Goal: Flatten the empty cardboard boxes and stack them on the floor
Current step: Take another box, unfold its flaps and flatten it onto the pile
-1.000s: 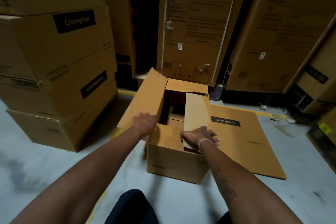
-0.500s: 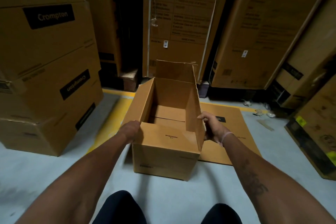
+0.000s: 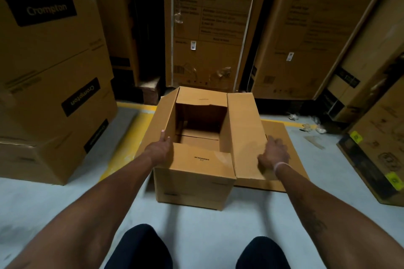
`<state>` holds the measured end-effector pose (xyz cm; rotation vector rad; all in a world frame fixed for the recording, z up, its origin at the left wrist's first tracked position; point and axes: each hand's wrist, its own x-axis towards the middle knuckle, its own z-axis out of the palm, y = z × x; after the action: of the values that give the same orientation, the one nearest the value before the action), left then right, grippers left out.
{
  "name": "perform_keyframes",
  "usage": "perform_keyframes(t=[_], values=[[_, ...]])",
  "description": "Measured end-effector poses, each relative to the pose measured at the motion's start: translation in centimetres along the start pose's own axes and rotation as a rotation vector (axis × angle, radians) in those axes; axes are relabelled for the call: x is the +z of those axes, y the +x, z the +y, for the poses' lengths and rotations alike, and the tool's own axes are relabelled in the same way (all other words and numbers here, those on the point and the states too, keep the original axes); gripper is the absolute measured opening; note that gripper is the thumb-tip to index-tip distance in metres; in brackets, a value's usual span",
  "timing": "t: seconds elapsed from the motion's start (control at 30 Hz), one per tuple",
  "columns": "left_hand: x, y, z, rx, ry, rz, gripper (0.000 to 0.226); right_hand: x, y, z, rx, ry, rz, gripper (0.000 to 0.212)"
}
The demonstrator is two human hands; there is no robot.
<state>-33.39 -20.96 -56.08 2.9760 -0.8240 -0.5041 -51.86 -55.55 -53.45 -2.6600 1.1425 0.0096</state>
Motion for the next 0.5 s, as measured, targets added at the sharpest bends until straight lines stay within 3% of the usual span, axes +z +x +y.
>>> perform_keyframes(t=[0.07,0.13,0.23,0.37,0.5], values=[[0.1,0.6,0.2,-0.017,-0.029,0.002,0.066,0.9,-0.3,-1.9,-0.169,-0.145,-0.023,0.077],[0.2,1.2,0.3,-0.048,-0.059,0.011,0.075,2.2,-0.1,-4.1,-0.266,-0.114,-0.140,0.067],[0.2,1.4,0.9,-0.081,-0.141,0.027,0.074,4.4,0.2,-6.5,-0.189,0.157,-0.333,0.062],[0.3,0.8,1.9,-0.084,-0.127,0.005,0.072,5.8,-0.2,-7.9,-0.107,0.340,-0.369,0.080],[0.6,1.2,2.4,-0.057,-0.155,0.009,0.063,6.2,-0.3,-7.2,-0.057,0.409,-0.415,0.082]])
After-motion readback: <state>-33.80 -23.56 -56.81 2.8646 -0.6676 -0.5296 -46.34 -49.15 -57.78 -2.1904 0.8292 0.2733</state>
